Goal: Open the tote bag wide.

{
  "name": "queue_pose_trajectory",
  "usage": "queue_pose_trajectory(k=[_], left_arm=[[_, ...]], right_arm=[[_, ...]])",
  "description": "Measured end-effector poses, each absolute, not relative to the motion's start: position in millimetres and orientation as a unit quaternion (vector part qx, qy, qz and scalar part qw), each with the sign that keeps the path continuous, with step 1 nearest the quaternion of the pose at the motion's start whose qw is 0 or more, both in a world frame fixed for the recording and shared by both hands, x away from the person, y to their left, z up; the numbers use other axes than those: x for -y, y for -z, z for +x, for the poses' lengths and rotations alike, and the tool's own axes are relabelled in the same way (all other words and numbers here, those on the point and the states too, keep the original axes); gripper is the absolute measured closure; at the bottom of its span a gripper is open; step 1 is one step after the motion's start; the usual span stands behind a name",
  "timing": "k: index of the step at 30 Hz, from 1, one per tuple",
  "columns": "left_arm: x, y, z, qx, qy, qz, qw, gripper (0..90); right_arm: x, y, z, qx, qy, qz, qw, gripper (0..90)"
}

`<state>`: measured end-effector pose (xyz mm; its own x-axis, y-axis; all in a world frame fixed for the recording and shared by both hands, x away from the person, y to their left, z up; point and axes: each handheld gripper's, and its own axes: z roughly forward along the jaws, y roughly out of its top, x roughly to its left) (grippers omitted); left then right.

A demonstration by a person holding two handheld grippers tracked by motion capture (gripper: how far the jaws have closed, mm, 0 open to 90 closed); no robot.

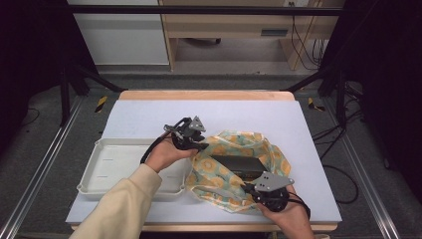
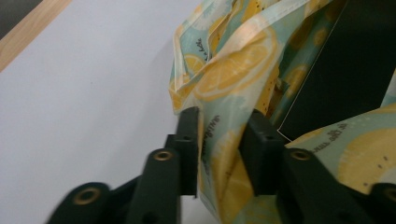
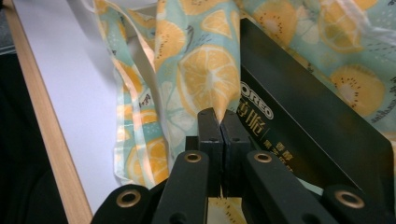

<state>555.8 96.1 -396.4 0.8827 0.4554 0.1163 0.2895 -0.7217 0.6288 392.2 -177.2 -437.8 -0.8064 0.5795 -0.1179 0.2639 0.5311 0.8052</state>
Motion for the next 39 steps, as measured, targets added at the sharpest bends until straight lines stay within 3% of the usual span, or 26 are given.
queue_pose_trajectory(k=[6, 14, 28, 30, 31, 32, 33, 35, 39], left_arm=[[-102, 391, 557, -0.218, -0.141, 0.915, 0.309, 87.7], [-124, 373, 559, -0.254, -0.168, 0.896, 0.324, 89.7], [-137, 360, 545, -0.256, -0.189, 0.881, 0.35, 90.0], [-138, 361, 543, -0.254, -0.188, 0.881, 0.351, 90.0], [-138, 361, 539, -0.25, -0.187, 0.882, 0.354, 90.0], [-138, 361, 539, -0.25, -0.187, 0.882, 0.354, 90.0], [-139, 361, 535, -0.247, -0.184, 0.881, 0.358, 90.0], [-140, 360, 532, -0.241, -0.181, 0.882, 0.362, 90.0], [-141, 357, 526, -0.235, -0.176, 0.879, 0.377, 90.0]], right_arm=[[174, 439, 388, -0.86, -0.417, 0.231, 0.183, 89.8], [165, 444, 385, -0.871, -0.413, 0.21, 0.165, 90.0], [154, 449, 379, -0.888, -0.403, 0.174, 0.135, 88.3], [155, 449, 379, -0.888, -0.401, 0.175, 0.138, 85.5], [157, 447, 379, -0.885, -0.402, 0.185, 0.143, 75.0], [157, 447, 379, -0.885, -0.402, 0.185, 0.143, 75.0], [159, 444, 378, -0.881, -0.4, 0.2, 0.153, 59.7], [160, 441, 378, -0.88, -0.393, 0.213, 0.158, 47.6], [165, 428, 377, -0.871, -0.395, 0.231, 0.178, 36.2]])
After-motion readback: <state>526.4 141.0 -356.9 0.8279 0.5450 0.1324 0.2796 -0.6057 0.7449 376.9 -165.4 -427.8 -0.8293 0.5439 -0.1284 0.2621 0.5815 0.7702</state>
